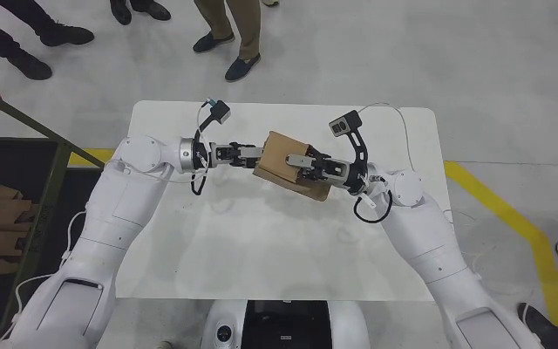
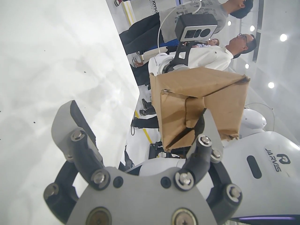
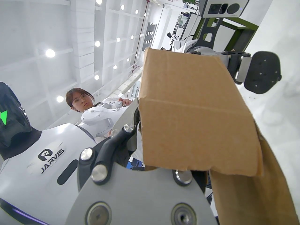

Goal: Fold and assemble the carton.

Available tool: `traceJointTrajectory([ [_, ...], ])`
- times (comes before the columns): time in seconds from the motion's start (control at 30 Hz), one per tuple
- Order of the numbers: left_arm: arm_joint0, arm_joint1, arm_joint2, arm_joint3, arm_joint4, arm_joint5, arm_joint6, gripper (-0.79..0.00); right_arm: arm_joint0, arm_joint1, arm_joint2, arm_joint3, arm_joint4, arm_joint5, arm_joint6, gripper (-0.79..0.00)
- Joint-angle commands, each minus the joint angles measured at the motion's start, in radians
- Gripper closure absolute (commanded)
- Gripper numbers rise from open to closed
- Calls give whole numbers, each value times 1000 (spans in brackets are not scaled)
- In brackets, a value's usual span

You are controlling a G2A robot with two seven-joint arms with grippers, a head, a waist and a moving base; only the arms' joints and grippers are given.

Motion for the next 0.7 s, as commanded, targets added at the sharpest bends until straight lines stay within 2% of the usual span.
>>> traceJointTrajectory([
  [0.0, -1, 1, 2, 1, 8, 2, 2, -785, 0, -1, 0, 1, 2, 0, 1, 0],
  [0.4, -19, -1, 20, -8, 7, 2, 1, -785, 7, -6, -5, 15, 3, 0, 2, 0],
  [0.67, -9, 8, -16, 22, 6, -7, 25, -785, 2, -5, 8, 17, 0, -5, 4, 0],
])
